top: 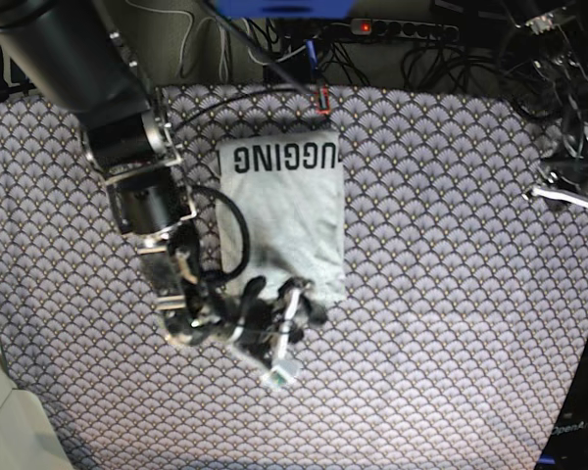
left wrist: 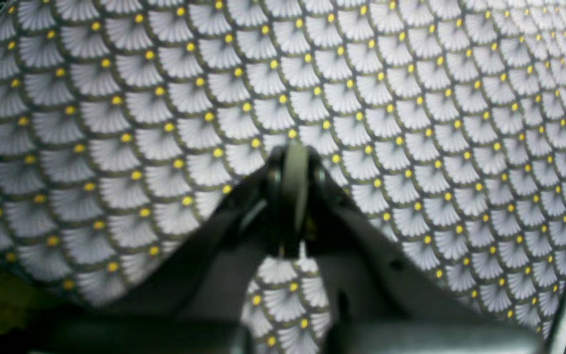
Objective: Fold the T-shirt properly
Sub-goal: 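Tuck and smooth the bundle's hem corner with the right gripper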
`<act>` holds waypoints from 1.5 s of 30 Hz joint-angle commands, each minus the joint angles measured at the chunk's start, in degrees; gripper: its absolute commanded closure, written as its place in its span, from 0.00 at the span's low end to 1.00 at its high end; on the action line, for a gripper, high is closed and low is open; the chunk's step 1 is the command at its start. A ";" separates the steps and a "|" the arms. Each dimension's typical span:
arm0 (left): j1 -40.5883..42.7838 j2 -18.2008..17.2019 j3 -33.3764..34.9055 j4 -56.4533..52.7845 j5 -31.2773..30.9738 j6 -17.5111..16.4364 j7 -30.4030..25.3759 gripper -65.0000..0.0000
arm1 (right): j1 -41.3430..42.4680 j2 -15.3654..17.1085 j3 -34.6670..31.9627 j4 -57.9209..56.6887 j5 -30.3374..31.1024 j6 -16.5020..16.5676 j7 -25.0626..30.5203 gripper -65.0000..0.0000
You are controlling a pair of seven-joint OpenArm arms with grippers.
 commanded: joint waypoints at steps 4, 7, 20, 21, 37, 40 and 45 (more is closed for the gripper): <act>-0.30 -4.76 -4.37 1.02 -3.60 -6.21 0.83 1.00 | -1.65 3.98 3.88 15.08 1.50 0.25 -6.41 0.60; -0.22 -6.60 -6.22 1.29 -4.66 -8.85 4.61 1.00 | -5.51 7.15 4.06 26.07 1.50 0.25 -12.39 0.60; 8.05 -6.60 -12.11 2.43 -4.66 -15.09 3.90 1.00 | -27.58 4.69 12.23 55.43 1.59 0.25 -18.90 1.00; 8.31 -6.34 -12.11 2.60 -4.66 -15.09 3.90 1.00 | -27.49 4.07 12.23 54.20 1.59 0.25 -18.90 1.00; 11.48 -5.28 -15.89 2.96 -4.74 -15.09 3.82 1.00 | -19.93 2.23 12.06 22.11 1.68 0.25 -8.35 1.00; 11.48 -5.37 -16.15 2.96 -4.74 -15.09 3.90 1.00 | -19.32 2.23 11.97 17.45 1.68 0.25 -5.10 1.00; 11.83 -5.37 -16.15 2.96 -4.74 -15.18 3.90 1.00 | -16.68 2.58 11.97 12.18 1.68 0.25 -2.90 1.00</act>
